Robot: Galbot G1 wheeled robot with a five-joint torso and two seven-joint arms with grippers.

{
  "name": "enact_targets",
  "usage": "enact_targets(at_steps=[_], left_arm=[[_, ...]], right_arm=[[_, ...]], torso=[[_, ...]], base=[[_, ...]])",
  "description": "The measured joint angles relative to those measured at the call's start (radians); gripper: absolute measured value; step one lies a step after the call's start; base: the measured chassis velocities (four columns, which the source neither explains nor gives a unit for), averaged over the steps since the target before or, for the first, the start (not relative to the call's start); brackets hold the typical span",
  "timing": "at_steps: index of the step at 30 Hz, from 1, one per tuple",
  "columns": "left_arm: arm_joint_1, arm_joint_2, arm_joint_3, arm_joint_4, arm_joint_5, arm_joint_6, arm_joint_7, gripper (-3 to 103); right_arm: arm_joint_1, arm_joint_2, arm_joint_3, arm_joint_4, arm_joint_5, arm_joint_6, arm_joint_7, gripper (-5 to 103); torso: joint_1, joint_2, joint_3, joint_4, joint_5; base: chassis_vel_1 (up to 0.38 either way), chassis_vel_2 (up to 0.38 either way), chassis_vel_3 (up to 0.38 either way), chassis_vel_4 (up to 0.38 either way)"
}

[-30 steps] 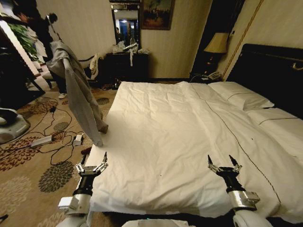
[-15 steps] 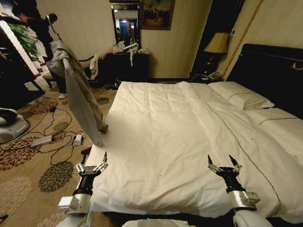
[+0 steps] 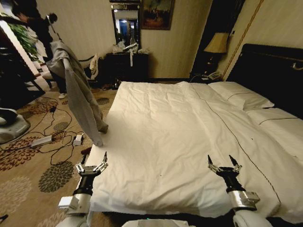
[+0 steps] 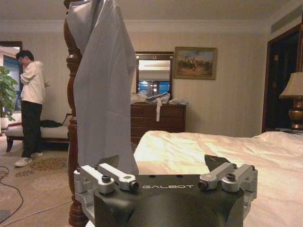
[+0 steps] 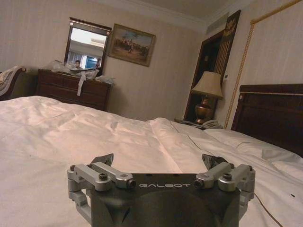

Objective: Pick up the clothes from the bed and hang them on the clothes hanger.

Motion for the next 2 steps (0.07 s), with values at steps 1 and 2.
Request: enact_targets(at_steps=[1,2], left_arm=[[0.000,0.000,0.000,0.000,0.000,0.000,0.000,100],[0.000,0.000,0.000,0.000,0.000,0.000,0.000,100]], right_arm=[[0.000,0.000,0.000,0.000,0.000,0.000,0.000,100],[0.000,0.000,0.000,0.000,0.000,0.000,0.000,100]], torso=[[0.000,0.000,0.000,0.0000,0.0000],[0.000,0.000,0.000,0.0000,0.0000]], base=[[0.000,0.000,0.000,0.000],[0.000,0.000,0.000,0.000]])
